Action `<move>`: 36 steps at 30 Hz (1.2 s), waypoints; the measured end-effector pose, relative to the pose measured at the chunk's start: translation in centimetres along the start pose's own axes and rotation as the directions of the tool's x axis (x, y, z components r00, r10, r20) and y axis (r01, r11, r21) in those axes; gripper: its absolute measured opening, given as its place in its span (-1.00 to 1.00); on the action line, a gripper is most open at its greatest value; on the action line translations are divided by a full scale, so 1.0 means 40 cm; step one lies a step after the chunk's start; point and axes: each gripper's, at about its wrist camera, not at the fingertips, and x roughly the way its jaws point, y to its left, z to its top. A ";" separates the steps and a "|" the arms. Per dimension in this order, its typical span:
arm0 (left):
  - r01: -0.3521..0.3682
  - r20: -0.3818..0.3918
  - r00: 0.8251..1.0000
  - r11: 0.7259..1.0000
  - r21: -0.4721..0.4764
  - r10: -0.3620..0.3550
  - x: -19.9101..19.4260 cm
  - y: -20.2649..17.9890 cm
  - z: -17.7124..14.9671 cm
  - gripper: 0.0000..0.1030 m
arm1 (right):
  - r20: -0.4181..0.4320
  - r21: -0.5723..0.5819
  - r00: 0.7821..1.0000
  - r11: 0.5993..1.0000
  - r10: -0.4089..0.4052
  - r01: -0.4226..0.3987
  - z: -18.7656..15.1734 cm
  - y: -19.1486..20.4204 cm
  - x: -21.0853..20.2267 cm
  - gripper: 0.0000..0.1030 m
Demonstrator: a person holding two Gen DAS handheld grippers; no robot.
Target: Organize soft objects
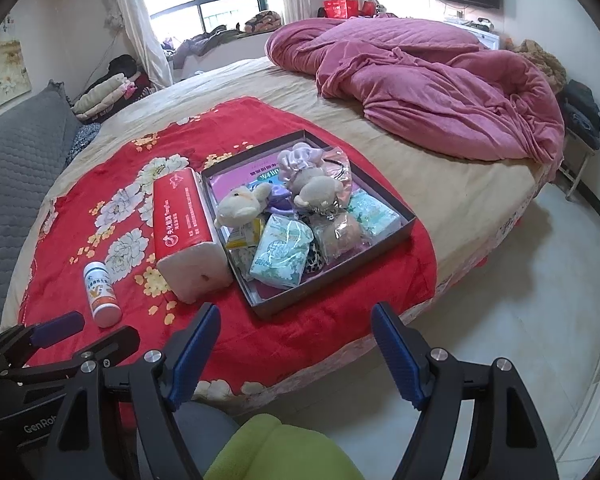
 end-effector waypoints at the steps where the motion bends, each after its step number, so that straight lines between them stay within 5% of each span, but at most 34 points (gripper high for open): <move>1: 0.000 -0.002 1.000 1.000 0.000 0.000 0.003 -0.001 0.001 0.55 | -0.002 -0.001 1.000 1.000 -0.001 0.001 -0.001 0.000 0.003 0.49; 36: -0.041 -0.012 0.999 0.999 0.005 0.041 0.010 -0.002 0.006 0.55 | -0.011 -0.010 1.000 1.000 0.009 -0.009 0.000 0.011 0.006 0.49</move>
